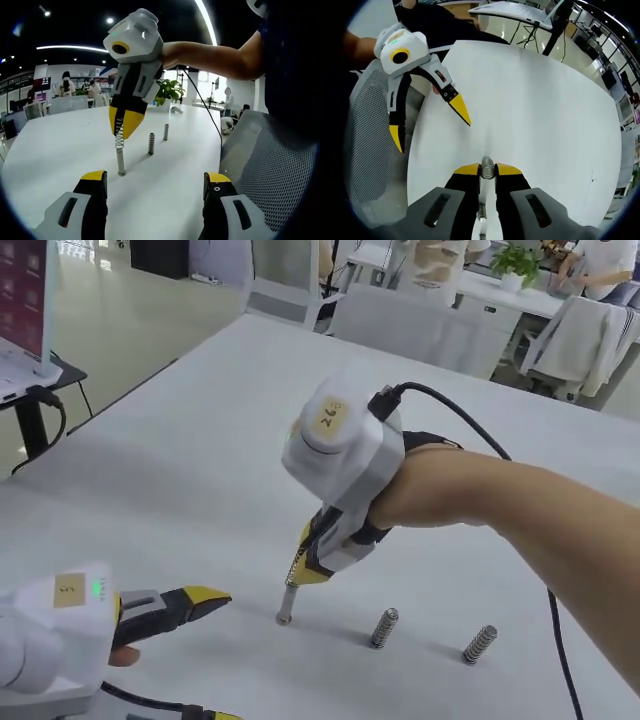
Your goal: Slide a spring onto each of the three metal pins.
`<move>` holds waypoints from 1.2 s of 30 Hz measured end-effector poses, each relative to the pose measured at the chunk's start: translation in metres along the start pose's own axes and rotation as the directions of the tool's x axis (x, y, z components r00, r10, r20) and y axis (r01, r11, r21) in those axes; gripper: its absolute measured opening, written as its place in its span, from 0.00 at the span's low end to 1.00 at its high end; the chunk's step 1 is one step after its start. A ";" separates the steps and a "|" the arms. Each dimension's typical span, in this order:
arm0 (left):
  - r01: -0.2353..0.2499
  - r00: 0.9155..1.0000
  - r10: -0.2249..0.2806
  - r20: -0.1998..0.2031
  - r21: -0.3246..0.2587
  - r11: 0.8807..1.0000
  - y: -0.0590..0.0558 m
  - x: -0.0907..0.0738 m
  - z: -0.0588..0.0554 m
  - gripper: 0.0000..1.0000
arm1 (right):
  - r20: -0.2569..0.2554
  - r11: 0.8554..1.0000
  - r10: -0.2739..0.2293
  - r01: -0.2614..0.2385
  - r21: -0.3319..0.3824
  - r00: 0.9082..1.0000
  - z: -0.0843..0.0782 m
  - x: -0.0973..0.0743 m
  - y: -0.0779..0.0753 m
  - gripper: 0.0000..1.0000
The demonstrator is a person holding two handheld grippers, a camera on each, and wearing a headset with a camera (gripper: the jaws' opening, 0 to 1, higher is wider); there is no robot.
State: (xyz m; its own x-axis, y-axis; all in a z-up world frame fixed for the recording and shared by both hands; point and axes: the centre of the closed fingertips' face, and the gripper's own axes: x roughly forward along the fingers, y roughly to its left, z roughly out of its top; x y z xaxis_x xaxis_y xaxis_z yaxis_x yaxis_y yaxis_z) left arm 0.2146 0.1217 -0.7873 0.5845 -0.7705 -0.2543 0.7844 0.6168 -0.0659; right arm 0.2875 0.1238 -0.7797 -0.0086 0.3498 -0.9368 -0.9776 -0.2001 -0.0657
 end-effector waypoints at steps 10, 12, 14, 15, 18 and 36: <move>0.000 1.000 0.000 -0.001 -0.004 1.000 0.001 0.001 -0.004 0.74 | -0.015 1.000 0.008 -0.008 0.013 1.000 -0.004 0.007 -0.004 0.09; -0.001 1.000 0.001 0.000 -0.006 1.000 0.001 0.000 -0.004 0.74 | -0.019 1.000 0.009 -0.008 0.012 1.000 -0.005 0.008 -0.004 0.09; -0.002 1.000 0.002 0.002 -0.006 1.000 0.002 0.000 -0.004 0.74 | -0.021 1.000 0.010 -0.010 0.015 1.000 -0.005 0.010 -0.004 0.09; -0.003 1.000 0.003 0.003 -0.007 1.000 0.002 0.000 -0.004 0.74 | -0.023 1.000 0.011 -0.010 0.018 1.000 -0.005 0.012 -0.004 0.09; -0.004 1.000 0.004 0.003 -0.007 1.000 0.003 -0.001 -0.004 0.74 | -0.028 1.000 0.014 -0.013 0.021 0.999 -0.007 0.015 -0.004 0.09; -0.001 1.000 0.001 -0.008 0.000 1.000 0.001 -0.002 -0.005 0.73 | -0.053 0.999 -0.001 0.003 0.043 0.999 -0.017 0.041 0.000 0.09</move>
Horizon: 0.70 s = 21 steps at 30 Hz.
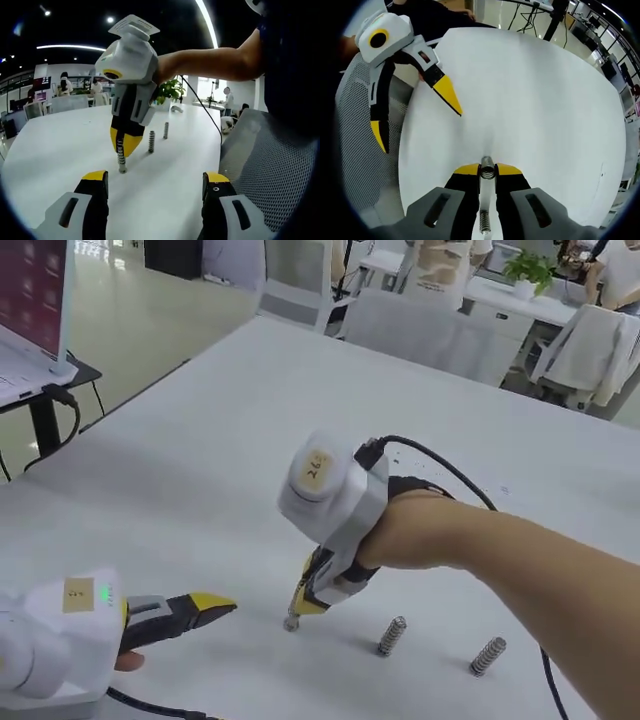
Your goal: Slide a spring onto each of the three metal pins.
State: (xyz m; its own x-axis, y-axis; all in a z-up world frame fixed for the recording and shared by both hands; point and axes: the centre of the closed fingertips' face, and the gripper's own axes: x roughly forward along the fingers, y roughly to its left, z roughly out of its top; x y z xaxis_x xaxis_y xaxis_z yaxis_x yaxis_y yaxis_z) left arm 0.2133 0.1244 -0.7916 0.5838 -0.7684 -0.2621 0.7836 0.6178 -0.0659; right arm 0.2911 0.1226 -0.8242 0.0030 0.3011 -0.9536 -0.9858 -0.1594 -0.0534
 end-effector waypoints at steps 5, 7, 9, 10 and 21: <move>-0.002 1.000 0.002 -0.002 0.000 1.000 0.000 -0.002 0.000 0.73 | -0.004 1.000 -0.006 0.006 0.002 1.000 -0.001 0.006 0.000 0.09; -0.001 1.000 0.001 -0.005 0.001 1.000 -0.001 -0.002 -0.001 0.73 | -0.004 1.000 -0.007 0.007 0.005 1.000 -0.001 0.008 0.000 0.09; 0.000 1.000 0.000 -0.006 0.001 1.000 -0.001 -0.002 -0.001 0.73 | 0.001 1.000 -0.010 0.010 0.003 1.000 -0.001 0.010 0.000 0.09; 0.000 1.000 0.000 -0.006 0.001 1.000 -0.001 -0.002 -0.001 0.73 | 0.002 1.000 -0.008 0.008 0.006 1.000 -0.001 0.011 0.001 0.09; 0.003 1.000 -0.003 -0.008 -0.001 1.000 -0.001 -0.001 -0.003 0.72 | 0.008 1.000 -0.006 0.006 0.017 1.000 -0.002 0.020 0.002 0.09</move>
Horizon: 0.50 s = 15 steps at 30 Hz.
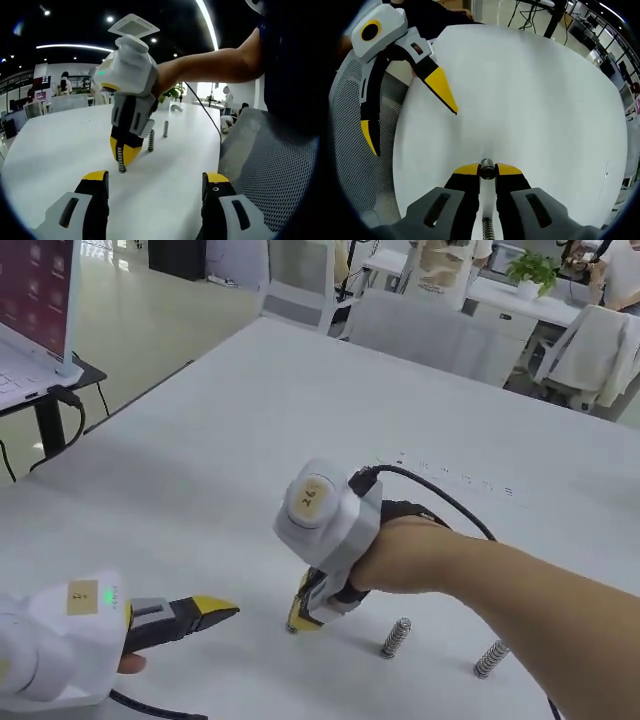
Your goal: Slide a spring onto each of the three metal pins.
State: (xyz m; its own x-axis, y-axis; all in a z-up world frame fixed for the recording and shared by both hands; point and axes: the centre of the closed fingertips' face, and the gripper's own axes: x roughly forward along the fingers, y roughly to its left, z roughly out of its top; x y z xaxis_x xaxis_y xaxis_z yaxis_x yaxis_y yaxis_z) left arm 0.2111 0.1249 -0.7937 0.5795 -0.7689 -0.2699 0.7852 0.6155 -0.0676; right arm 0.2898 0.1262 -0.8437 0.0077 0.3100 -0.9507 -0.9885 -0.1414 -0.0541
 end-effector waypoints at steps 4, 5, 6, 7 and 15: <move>-0.001 1.000 0.001 0.001 0.000 1.000 0.000 0.000 0.000 0.72 | -0.010 1.000 0.012 -0.012 0.004 1.000 -0.004 0.004 0.004 0.09; -0.002 1.000 0.002 0.001 -0.001 1.000 0.000 0.000 0.000 0.72 | -0.009 1.000 0.014 -0.014 0.006 1.000 -0.004 0.004 0.004 0.10; -0.002 1.000 0.002 0.000 -0.001 1.000 0.000 0.000 0.000 0.72 | -0.009 1.000 0.015 -0.015 0.009 1.000 -0.005 0.005 0.004 0.10; -0.002 1.000 0.002 -0.001 0.000 1.000 0.000 0.000 0.000 0.72 | -0.009 1.000 0.017 -0.017 0.012 1.000 -0.005 0.005 0.005 0.10; -0.001 1.000 0.001 -0.004 -0.001 1.000 0.000 0.000 -0.002 0.72 | -0.004 0.999 0.016 -0.016 0.032 1.000 -0.011 0.005 0.004 0.15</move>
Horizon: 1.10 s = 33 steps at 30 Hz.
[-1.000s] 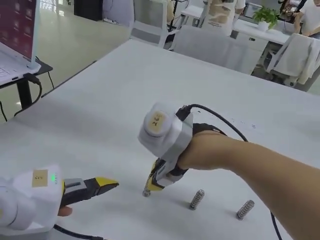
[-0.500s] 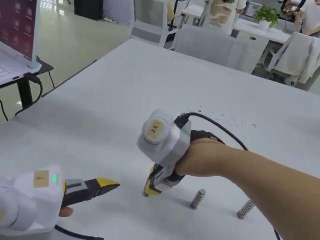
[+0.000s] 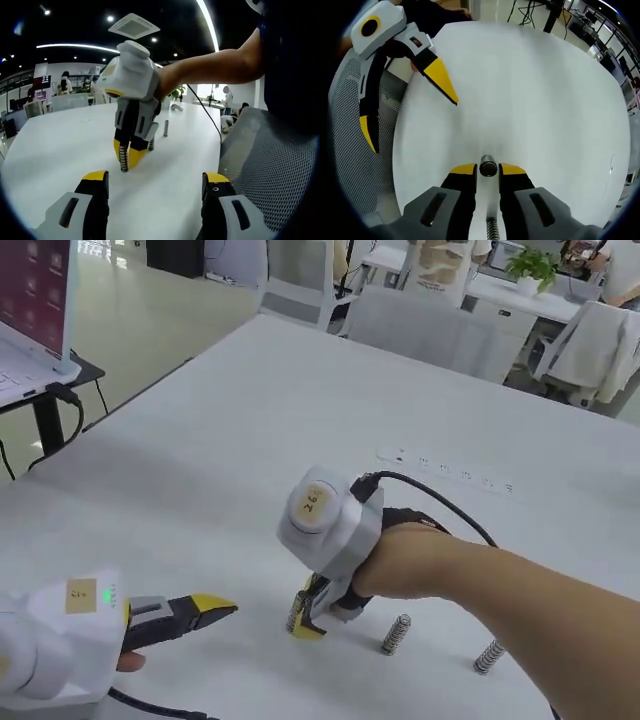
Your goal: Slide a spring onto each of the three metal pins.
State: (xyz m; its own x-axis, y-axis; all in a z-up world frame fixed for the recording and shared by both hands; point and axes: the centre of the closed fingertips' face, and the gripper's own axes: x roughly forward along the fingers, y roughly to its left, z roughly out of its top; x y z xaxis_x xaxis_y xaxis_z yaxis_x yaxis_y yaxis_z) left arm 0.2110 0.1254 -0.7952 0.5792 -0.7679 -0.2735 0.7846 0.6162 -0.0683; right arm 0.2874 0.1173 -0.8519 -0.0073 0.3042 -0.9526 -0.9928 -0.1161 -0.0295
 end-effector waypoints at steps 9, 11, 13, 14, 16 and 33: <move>0.007 1.000 -0.007 -0.002 0.007 1.000 0.000 0.003 0.003 0.73 | 0.033 0.999 -0.009 0.008 0.037 0.999 -0.006 -0.010 0.003 0.18; 0.010 1.000 -0.010 -0.004 0.010 1.000 -0.001 0.004 0.003 0.73 | 0.044 0.999 -0.014 0.013 0.042 0.999 -0.006 -0.014 0.004 0.18; 0.014 1.000 -0.014 -0.004 0.013 1.000 -0.002 0.005 0.004 0.73 | 0.061 0.998 -0.018 0.015 0.055 0.998 -0.006 -0.017 0.005 0.19; 0.017 1.000 -0.017 -0.006 0.016 1.000 -0.002 0.006 0.005 0.73 | 0.074 0.998 -0.019 0.014 0.067 0.997 -0.006 -0.019 0.006 0.19; 0.020 1.000 -0.020 -0.006 0.018 1.000 -0.003 0.007 0.006 0.73 | 0.080 0.997 -0.025 0.019 0.073 0.996 -0.007 -0.022 0.007 0.19; 0.030 1.000 -0.030 -0.003 0.026 0.999 -0.008 0.009 0.011 0.73 | 0.183 0.990 -0.080 0.056 0.130 0.980 -0.016 -0.046 0.028 0.19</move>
State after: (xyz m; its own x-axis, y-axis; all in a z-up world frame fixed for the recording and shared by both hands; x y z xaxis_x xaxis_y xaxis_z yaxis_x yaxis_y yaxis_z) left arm 0.2131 0.1116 -0.7864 0.5551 -0.7853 -0.2742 0.8069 0.5884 -0.0517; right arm 0.2621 0.0854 -0.8139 0.0502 0.4802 -0.8757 -0.9987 0.0256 -0.0432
